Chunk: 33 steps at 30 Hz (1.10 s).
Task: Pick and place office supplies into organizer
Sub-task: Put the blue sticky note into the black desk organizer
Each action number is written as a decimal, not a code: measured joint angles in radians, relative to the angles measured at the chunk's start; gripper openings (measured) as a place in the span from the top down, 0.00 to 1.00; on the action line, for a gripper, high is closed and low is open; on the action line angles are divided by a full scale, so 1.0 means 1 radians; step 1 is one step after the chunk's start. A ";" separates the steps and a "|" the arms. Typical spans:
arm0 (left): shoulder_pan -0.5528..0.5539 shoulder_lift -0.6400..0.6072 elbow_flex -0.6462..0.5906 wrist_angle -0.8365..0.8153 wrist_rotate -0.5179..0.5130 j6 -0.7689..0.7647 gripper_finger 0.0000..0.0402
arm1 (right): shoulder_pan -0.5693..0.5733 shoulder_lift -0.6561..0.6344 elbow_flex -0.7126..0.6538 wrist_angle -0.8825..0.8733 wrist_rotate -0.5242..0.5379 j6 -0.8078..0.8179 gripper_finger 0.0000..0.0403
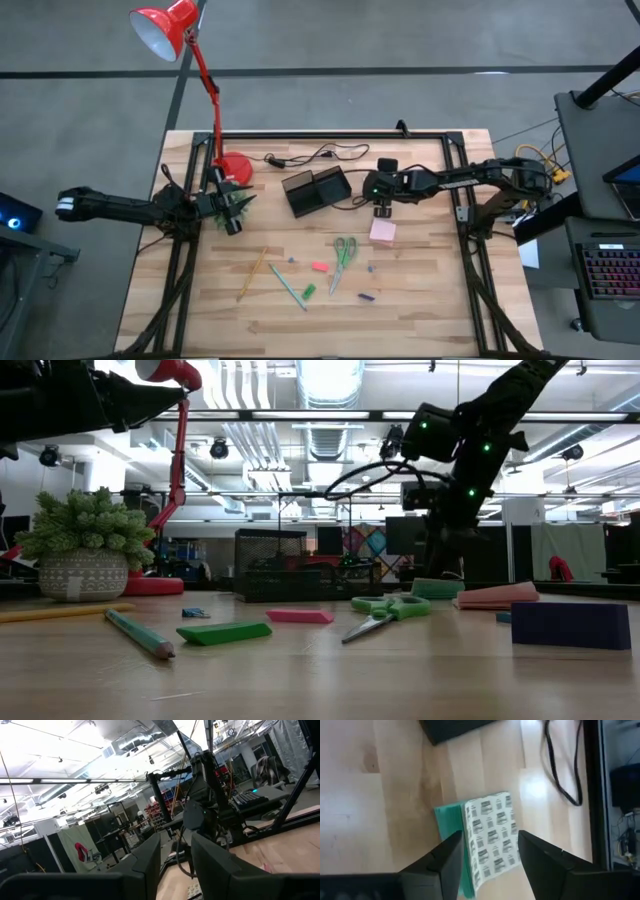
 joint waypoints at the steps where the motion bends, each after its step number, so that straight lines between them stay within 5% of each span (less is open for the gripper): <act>1: 0.000 0.000 0.000 0.000 0.000 0.000 0.76 | 0.000 0.004 -0.002 0.000 -0.009 -0.016 0.56; 33: 0.000 0.001 0.001 0.001 0.000 0.000 0.76 | 0.000 0.121 -0.003 0.077 0.022 -0.089 0.60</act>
